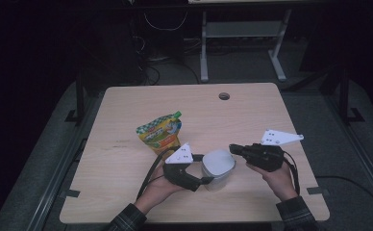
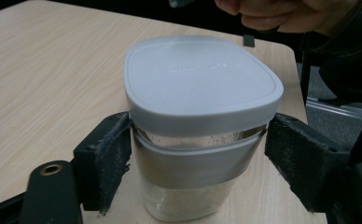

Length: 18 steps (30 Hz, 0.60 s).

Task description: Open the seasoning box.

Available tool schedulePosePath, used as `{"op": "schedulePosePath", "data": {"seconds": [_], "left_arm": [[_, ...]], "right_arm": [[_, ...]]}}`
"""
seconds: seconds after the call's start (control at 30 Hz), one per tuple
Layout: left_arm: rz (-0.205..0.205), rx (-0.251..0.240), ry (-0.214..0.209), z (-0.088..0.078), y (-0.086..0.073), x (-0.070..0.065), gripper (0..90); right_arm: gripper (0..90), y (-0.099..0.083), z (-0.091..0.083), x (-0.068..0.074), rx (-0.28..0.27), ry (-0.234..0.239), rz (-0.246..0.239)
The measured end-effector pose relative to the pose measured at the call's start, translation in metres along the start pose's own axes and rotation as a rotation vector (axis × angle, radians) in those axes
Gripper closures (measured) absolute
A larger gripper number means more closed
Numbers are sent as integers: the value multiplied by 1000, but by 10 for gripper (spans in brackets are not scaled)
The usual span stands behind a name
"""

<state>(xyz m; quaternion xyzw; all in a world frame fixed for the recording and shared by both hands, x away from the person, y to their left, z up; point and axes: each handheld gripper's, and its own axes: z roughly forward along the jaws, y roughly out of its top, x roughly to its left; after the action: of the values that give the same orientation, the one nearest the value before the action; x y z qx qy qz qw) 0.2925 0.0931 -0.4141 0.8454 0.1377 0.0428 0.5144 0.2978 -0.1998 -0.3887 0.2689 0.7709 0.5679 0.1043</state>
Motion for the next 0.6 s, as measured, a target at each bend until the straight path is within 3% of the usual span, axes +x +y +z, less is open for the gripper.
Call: {"op": "schedulePosePath", "data": {"seconds": [0.6], "left_arm": [[-9, -31, 4, -7, 1, 1, 322]], "right_arm": [[896, -1, 0, 0, 6, -8, -4]]}}
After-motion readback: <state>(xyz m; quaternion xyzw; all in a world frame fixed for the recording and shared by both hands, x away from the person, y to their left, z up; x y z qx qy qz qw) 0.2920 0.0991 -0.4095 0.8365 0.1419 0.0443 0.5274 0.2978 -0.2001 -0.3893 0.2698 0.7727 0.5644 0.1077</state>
